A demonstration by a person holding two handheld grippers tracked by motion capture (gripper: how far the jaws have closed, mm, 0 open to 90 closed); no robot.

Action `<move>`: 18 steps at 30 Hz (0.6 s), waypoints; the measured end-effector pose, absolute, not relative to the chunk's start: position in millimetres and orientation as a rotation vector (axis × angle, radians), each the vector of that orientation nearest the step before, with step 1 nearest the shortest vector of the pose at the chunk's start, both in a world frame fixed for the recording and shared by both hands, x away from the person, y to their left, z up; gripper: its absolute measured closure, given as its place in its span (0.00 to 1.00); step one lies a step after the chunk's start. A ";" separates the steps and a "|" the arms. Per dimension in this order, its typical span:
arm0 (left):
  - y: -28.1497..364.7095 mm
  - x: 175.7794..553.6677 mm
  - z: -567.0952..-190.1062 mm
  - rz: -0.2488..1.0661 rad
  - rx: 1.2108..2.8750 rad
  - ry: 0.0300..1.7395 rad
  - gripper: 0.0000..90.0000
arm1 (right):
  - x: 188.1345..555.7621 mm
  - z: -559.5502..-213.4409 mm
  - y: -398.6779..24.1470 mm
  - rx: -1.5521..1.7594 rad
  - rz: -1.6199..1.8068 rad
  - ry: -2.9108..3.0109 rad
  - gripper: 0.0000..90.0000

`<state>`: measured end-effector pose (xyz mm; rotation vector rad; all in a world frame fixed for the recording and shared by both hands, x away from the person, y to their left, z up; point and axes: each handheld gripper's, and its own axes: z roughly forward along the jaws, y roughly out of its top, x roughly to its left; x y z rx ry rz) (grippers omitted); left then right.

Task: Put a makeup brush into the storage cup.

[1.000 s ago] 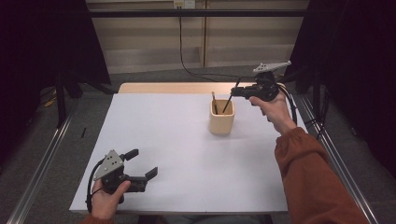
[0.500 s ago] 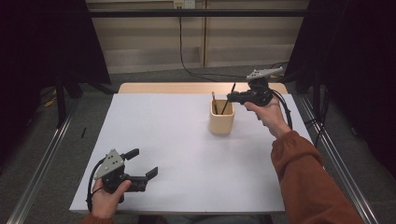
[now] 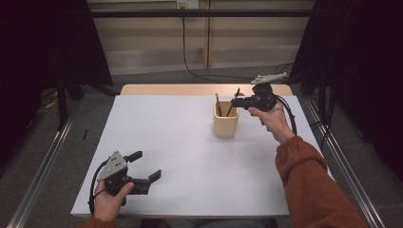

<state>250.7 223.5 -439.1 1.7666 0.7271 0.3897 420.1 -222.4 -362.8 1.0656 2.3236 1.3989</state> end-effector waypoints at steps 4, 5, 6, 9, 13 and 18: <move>223.7 250.4 -439.3 0.389 1.763 0.725 0.04 | 420.7 -367.9 -219.3 1.061 1.400 2.338 0.95; 223.7 250.4 -439.2 0.389 1.766 0.727 0.04 | 420.8 -369.0 -218.9 1.067 1.401 2.339 0.95; 223.6 250.3 -439.3 0.389 1.766 0.727 0.04 | 421.1 -369.8 -218.7 1.070 1.398 2.337 0.95; 223.9 250.7 -439.7 0.390 1.774 0.733 0.04 | 420.9 -373.2 -218.3 1.080 1.402 2.340 0.95; 223.5 250.9 -440.3 0.388 1.768 0.735 0.04 | 420.4 -375.4 -219.6 1.083 1.412 2.336 0.95; 222.6 250.7 -440.6 0.384 1.777 0.737 0.04 | 418.5 -378.9 -220.6 1.078 1.409 2.340 0.95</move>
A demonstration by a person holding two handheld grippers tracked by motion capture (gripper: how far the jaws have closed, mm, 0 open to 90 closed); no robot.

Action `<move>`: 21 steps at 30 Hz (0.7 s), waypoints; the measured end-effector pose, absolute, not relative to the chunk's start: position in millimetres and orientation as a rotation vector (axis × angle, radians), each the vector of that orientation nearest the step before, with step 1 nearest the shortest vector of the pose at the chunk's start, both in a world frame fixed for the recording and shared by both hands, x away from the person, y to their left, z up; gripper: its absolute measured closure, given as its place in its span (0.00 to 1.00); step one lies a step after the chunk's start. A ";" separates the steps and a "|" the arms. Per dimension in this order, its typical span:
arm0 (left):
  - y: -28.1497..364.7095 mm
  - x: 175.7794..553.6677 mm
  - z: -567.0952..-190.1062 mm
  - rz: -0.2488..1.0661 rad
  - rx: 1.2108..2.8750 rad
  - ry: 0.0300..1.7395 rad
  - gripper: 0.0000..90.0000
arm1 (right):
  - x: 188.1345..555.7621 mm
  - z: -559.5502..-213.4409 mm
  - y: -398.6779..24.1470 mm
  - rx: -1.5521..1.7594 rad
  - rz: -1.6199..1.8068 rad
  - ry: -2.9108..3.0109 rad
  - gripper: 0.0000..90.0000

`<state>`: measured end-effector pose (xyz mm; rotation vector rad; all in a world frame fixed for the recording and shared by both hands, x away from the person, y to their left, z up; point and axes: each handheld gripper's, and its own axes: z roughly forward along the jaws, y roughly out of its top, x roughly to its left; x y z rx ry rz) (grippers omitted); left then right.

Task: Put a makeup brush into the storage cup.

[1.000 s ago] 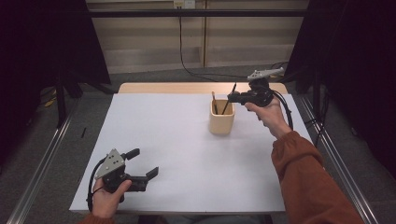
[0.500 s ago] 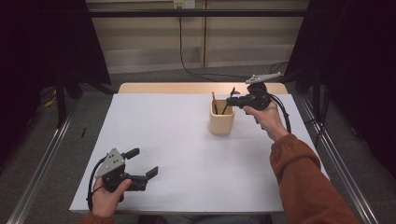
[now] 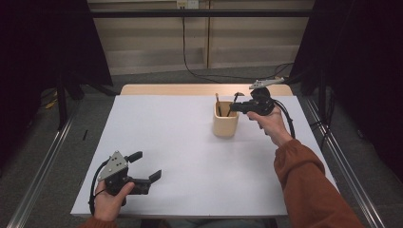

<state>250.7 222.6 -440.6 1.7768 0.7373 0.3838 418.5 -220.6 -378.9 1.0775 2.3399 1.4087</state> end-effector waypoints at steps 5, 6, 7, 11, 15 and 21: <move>221.8 250.5 -440.7 0.385 1.781 0.736 0.04 | 417.7 -380.7 -222.9 1.087 1.435 2.321 0.90; 222.2 250.6 -440.7 0.386 1.784 0.735 0.04 | 417.3 -380.9 -222.5 1.082 1.437 2.319 0.89; 222.3 250.6 -440.8 0.385 1.782 0.736 0.04 | 416.9 -381.2 -222.1 1.077 1.440 2.317 0.89; 222.5 250.4 -440.7 0.386 1.780 0.737 0.04 | 416.6 -384.1 -222.1 1.084 1.443 2.315 0.87; 222.1 250.7 -440.4 0.388 1.779 0.735 0.04 | 415.2 -385.6 -222.7 1.078 1.451 2.305 0.81; 222.7 253.3 -439.3 0.391 1.764 0.747 0.04 | 413.8 -386.1 -221.6 1.067 1.455 2.282 0.63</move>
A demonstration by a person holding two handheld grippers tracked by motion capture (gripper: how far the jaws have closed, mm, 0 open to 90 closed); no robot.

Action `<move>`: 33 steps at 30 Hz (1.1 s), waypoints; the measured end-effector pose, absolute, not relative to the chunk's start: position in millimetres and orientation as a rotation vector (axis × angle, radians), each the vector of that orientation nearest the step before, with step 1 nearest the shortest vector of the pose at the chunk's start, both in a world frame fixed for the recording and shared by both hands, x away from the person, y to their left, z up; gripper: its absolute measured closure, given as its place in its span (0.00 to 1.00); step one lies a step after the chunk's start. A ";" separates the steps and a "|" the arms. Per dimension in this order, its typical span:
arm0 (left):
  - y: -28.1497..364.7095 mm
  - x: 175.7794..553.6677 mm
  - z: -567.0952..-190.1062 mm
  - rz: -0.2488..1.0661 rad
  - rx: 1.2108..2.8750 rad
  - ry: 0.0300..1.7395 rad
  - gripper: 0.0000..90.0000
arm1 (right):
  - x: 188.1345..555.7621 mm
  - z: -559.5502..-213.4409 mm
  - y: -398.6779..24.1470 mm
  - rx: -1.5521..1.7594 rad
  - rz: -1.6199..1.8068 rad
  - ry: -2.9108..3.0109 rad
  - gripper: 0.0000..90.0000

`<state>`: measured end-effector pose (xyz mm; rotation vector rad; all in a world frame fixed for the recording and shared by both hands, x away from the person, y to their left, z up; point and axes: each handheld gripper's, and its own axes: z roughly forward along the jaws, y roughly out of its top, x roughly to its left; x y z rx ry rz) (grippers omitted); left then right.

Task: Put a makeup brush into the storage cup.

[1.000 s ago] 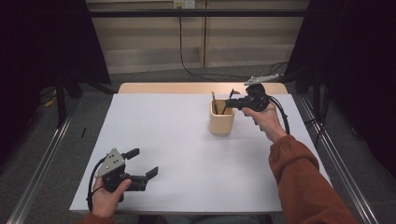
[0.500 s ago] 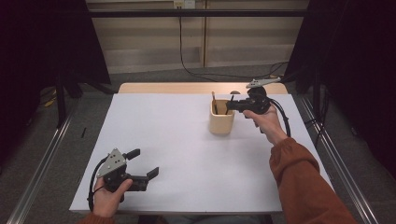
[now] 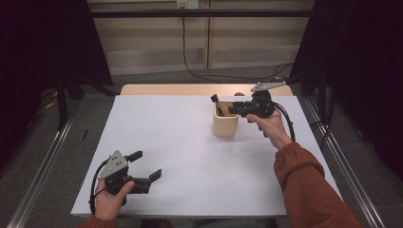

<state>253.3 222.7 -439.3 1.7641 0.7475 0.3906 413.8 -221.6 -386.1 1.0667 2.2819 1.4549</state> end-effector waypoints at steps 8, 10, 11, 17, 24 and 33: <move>223.8 254.0 -439.2 0.391 1.760 0.755 0.04 | 409.5 -385.5 -221.5 1.051 1.463 2.246 0.35; 224.8 253.9 -439.1 0.394 1.761 0.753 0.04 | 409.1 -384.5 -222.8 1.050 1.480 2.227 0.27; 225.2 253.5 -438.9 0.393 1.757 0.758 0.04 | 408.7 -384.1 -222.7 1.052 1.480 2.221 0.23; 225.8 254.1 -438.0 0.397 1.755 0.756 0.04 | 405.2 -383.9 -220.9 1.018 1.496 2.225 0.06; 227.3 251.6 -437.2 0.403 1.742 0.752 0.04 | 398.5 -391.3 -218.8 1.005 1.530 2.222 0.03; 230.5 248.4 -436.0 0.412 1.731 0.749 0.04 | 383.2 -389.3 -224.1 1.024 1.498 2.174 0.04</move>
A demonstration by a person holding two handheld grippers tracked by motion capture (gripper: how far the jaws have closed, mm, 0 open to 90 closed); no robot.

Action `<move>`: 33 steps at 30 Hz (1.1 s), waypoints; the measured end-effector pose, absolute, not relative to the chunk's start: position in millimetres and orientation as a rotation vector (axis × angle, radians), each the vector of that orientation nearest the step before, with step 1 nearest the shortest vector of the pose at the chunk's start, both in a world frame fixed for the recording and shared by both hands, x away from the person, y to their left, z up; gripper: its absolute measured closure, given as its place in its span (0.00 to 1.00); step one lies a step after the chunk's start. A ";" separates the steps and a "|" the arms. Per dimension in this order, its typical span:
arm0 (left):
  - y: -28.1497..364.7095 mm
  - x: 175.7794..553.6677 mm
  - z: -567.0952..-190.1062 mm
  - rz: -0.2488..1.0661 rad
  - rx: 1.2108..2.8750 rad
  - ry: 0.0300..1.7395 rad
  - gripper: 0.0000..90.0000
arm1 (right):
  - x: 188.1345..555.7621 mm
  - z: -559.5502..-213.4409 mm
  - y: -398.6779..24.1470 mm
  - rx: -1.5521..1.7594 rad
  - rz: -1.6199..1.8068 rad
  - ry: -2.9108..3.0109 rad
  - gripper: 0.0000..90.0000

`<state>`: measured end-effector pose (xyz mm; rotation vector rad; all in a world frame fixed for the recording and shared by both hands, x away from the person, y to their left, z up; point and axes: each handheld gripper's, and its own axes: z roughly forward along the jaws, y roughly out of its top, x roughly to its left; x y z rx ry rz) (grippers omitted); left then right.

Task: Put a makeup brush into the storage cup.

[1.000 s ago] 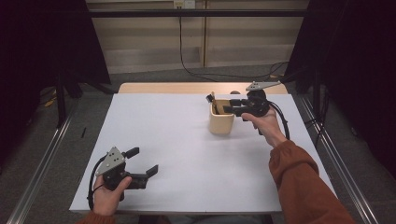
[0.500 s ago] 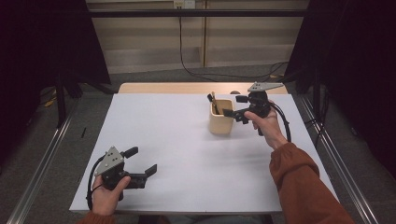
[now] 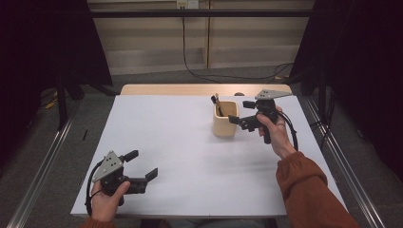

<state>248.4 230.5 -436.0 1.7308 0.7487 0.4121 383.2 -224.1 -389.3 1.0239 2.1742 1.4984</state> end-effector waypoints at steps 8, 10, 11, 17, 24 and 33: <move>230.9 248.6 -435.6 0.425 1.725 0.759 0.04 | 369.5 -391.9 -237.5 1.031 1.513 2.144 0.04; 231.6 248.3 -435.2 0.429 1.724 0.762 0.04 | 365.7 -393.6 -242.2 1.046 1.536 2.118 0.04; 231.6 248.0 -435.2 0.430 1.720 0.767 0.04 | 364.4 -394.3 -243.7 1.046 1.536 2.119 0.04; 231.1 247.3 -435.0 0.431 1.725 0.755 0.04 | 352.4 -395.3 -250.7 1.054 1.527 2.104 0.03; 231.3 247.6 -435.0 0.425 1.721 0.757 0.04 | 338.8 -393.7 -258.3 1.055 1.529 2.098 0.02; 234.0 247.9 -434.0 0.436 1.710 0.757 0.04 | 317.5 -388.0 -263.2 1.046 1.496 2.068 0.00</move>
